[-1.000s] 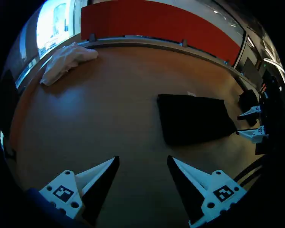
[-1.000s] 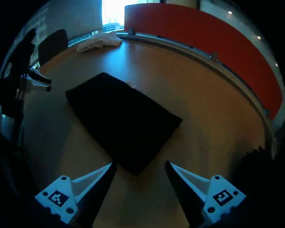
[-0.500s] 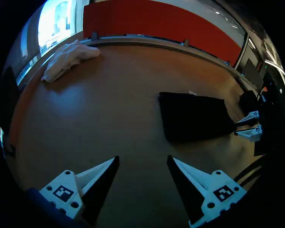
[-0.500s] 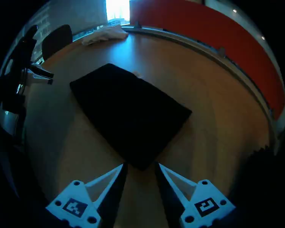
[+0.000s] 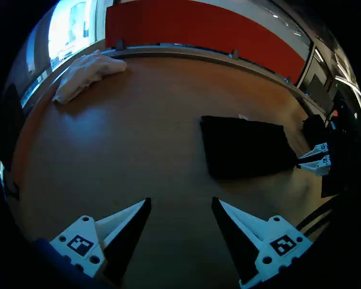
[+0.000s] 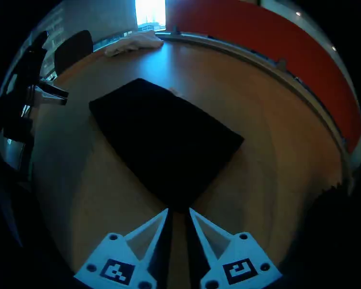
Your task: Fold towel
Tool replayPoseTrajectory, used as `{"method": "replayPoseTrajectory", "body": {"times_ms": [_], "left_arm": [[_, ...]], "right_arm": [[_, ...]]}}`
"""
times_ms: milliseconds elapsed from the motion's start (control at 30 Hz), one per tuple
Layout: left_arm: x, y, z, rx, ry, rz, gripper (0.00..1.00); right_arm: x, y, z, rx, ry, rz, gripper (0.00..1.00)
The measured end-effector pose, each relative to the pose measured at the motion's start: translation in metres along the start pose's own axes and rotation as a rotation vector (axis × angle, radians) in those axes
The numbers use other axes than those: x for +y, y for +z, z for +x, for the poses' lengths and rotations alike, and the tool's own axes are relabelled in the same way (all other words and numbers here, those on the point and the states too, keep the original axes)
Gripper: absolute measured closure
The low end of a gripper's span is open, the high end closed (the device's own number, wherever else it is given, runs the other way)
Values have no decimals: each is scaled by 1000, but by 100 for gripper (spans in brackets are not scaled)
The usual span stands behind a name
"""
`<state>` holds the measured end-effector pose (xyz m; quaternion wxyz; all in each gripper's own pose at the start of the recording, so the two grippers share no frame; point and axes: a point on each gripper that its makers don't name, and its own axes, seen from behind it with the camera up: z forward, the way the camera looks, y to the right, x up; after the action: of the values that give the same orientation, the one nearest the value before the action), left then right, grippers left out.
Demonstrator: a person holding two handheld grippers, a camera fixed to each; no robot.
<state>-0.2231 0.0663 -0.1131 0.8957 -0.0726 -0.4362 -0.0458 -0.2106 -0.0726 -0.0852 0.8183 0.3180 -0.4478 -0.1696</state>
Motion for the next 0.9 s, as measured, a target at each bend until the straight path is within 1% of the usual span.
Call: {"method": "replayPoseTrajectory", "body": {"times_ms": [167,300,467,667,900], "left_arm": [[0,0,0,-1,-2,-1,7],[0,0,0,0,-3,-2,7],[-1,-1,1,1,-2,0,7],[-3,-2,2,3,0,3,7],[-4,-2,4,6,-2,2,7]], "right_arm": [[0,1,2,6,-5,-1,93],[-2,0,5,17,-5,5,93],[-1,-6,12,35,-7,1,93],[4,-20,29,74,-13,-25,94],[13,-44,56,126,-44,-65,94]]}}
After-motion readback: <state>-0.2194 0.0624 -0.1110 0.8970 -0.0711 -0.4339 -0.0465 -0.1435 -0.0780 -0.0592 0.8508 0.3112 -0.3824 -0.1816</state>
